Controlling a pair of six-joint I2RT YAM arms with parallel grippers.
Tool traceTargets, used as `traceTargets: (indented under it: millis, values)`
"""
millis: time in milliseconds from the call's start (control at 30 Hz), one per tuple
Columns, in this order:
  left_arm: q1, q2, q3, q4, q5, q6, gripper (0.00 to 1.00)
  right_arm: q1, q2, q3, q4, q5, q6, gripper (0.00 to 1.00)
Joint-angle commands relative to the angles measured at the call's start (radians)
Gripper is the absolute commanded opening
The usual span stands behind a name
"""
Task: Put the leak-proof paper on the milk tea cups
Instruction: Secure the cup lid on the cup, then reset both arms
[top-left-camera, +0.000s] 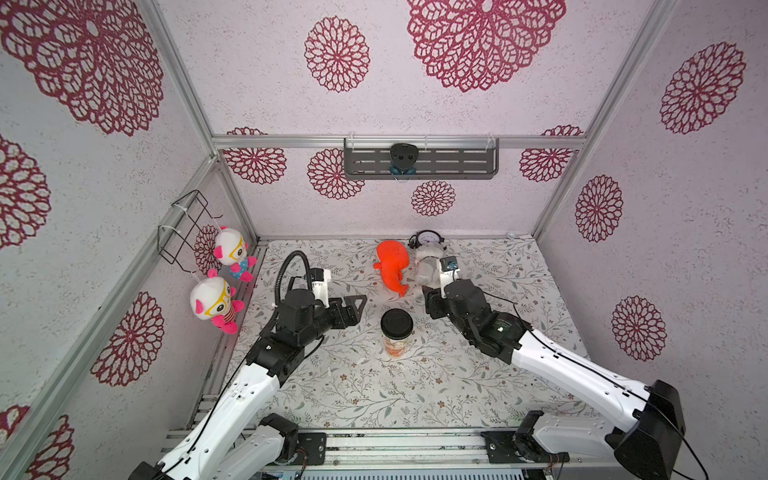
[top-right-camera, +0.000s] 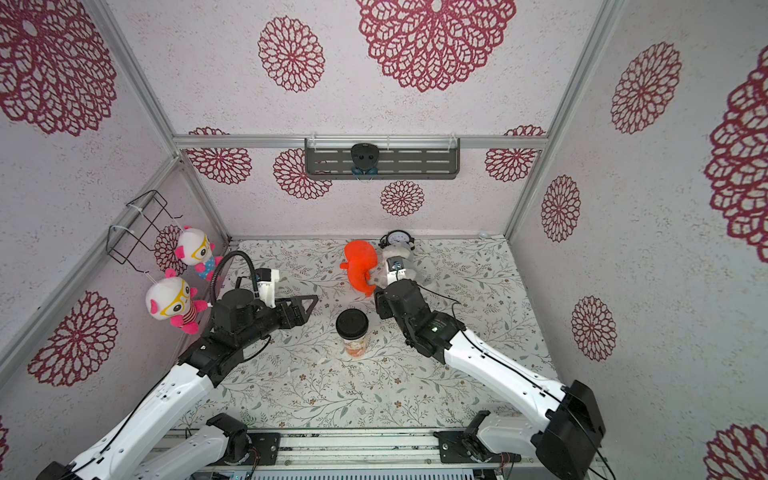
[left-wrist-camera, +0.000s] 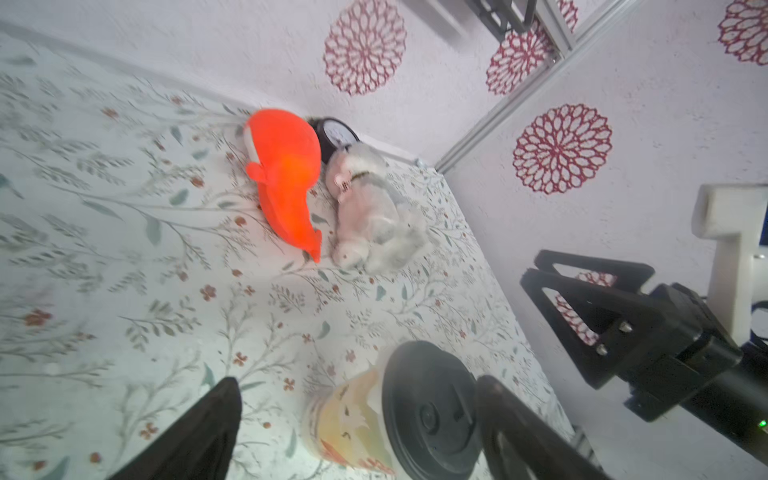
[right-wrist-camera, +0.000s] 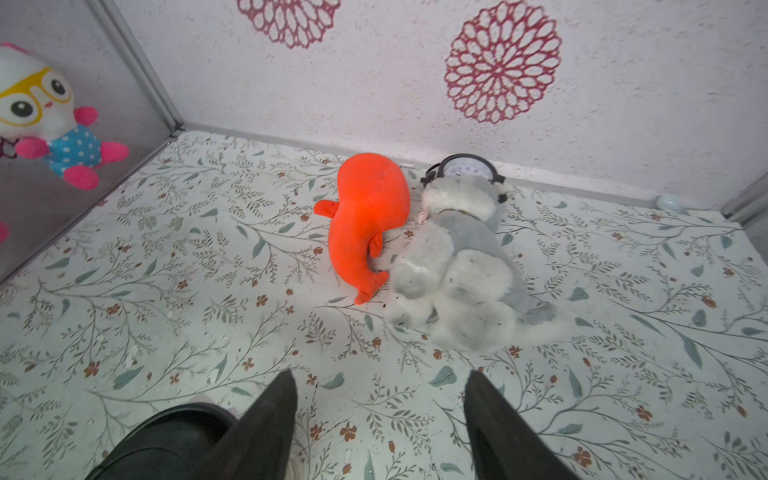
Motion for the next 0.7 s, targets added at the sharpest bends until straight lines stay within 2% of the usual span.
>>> traceTargets:
  millis: [0, 167, 300, 367, 467, 533, 600, 633, 667]
  values:
    - [0.066, -0.026, 0.036, -0.083, -0.059, 0.036, 0.95, -0.063, -0.091, -0.048, 0.023, 0.045, 0.011, 0.66]
    - [0.124, -0.067, 0.068, -0.116, -0.116, 0.046, 0.99, -0.137, -0.241, -0.166, 0.038, 0.075, 0.025, 0.66]
    - [0.151, -0.063, 0.112, -0.180, -0.222, 0.072, 0.98, -0.209, -0.304, -0.241, 0.011, 0.075, 0.045, 0.67]
    - [0.169, -0.055, 0.127, -0.217, -0.325, 0.075, 0.98, -0.239, -0.319, -0.282, 0.009, 0.097, 0.047, 0.67]
    - [0.192, -0.042, 0.130, -0.267, -0.566, 0.070, 0.97, -0.292, -0.336, -0.350, 0.020, 0.146, 0.059, 0.69]
    - [0.201, -0.023, 0.120, -0.281, -0.738, 0.071, 0.97, -0.335, -0.348, -0.406, 0.057, 0.176, 0.063, 0.74]
    - [0.206, 0.000, 0.093, -0.237, -0.839, 0.112, 0.97, -0.390, -0.352, -0.453, 0.097, 0.192, 0.074, 0.80]
    - [0.209, 0.016, 0.073, -0.199, -0.873, 0.138, 0.97, -0.418, -0.352, -0.476, 0.118, 0.194, 0.075, 0.91]
    - [0.214, 0.031, 0.056, -0.160, -0.894, 0.158, 0.98, -0.440, -0.350, -0.496, 0.144, 0.193, 0.073, 0.99]
